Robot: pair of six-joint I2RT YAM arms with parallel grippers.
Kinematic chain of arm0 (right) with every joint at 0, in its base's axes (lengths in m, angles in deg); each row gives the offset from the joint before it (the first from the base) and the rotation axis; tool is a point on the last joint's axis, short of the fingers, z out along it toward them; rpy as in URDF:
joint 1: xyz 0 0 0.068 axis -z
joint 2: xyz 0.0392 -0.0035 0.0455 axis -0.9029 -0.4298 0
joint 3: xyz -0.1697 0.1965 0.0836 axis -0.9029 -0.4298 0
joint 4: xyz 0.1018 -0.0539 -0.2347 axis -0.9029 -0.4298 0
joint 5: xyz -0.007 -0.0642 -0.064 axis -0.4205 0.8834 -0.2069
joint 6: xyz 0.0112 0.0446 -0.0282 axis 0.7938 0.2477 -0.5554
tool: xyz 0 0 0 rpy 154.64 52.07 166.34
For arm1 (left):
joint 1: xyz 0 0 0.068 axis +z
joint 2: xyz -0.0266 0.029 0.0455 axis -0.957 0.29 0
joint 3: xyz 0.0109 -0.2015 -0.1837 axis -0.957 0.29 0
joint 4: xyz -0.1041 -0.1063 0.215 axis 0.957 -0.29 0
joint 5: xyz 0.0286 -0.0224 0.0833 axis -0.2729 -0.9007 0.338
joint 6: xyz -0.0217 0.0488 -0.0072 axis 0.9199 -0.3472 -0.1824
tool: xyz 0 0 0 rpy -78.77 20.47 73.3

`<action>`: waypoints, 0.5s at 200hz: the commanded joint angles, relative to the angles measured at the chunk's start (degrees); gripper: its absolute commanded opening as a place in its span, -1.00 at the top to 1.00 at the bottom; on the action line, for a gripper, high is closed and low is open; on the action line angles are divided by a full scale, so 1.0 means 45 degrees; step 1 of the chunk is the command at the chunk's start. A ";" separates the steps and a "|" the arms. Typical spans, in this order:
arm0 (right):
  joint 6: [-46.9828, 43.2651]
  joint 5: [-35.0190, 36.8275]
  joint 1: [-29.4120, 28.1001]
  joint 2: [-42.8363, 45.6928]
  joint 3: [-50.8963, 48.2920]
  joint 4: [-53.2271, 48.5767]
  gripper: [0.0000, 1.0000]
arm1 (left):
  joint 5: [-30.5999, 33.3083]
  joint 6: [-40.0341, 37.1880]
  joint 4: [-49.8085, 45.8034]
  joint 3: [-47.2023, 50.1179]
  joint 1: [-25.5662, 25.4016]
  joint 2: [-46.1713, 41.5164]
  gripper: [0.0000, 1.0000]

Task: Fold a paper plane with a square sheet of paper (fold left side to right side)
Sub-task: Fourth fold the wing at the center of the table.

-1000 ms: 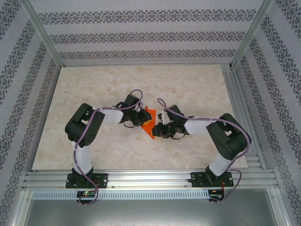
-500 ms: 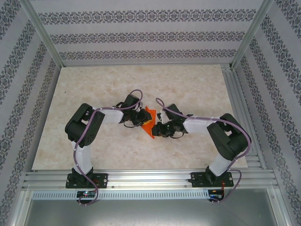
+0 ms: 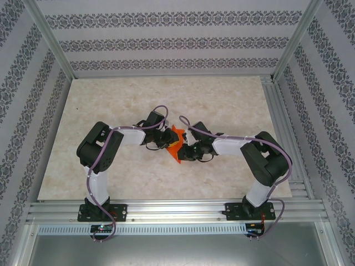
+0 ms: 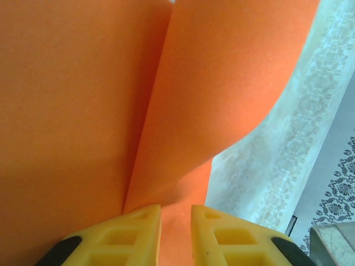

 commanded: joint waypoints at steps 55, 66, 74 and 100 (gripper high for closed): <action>-0.0639 0.0688 -0.0624 -0.0483 0.0505 -0.0946 0.85 | 0.1142 0.0044 -0.0718 0.0568 0.0249 0.0610 0.55; -0.0695 0.0687 -0.0649 -0.0584 0.0554 -0.1068 0.85 | 0.1141 0.0036 -0.0702 0.0568 0.0242 0.0614 0.55; -0.0778 0.0718 -0.0685 -0.0658 0.0624 -0.1211 0.85 | 0.1133 0.0037 -0.0709 0.0563 0.0232 0.0610 0.56; -0.0959 0.0859 -0.0845 -0.0930 0.0822 -0.1725 0.85 | 0.1141 0.0037 -0.0736 0.0558 0.0231 0.0610 0.56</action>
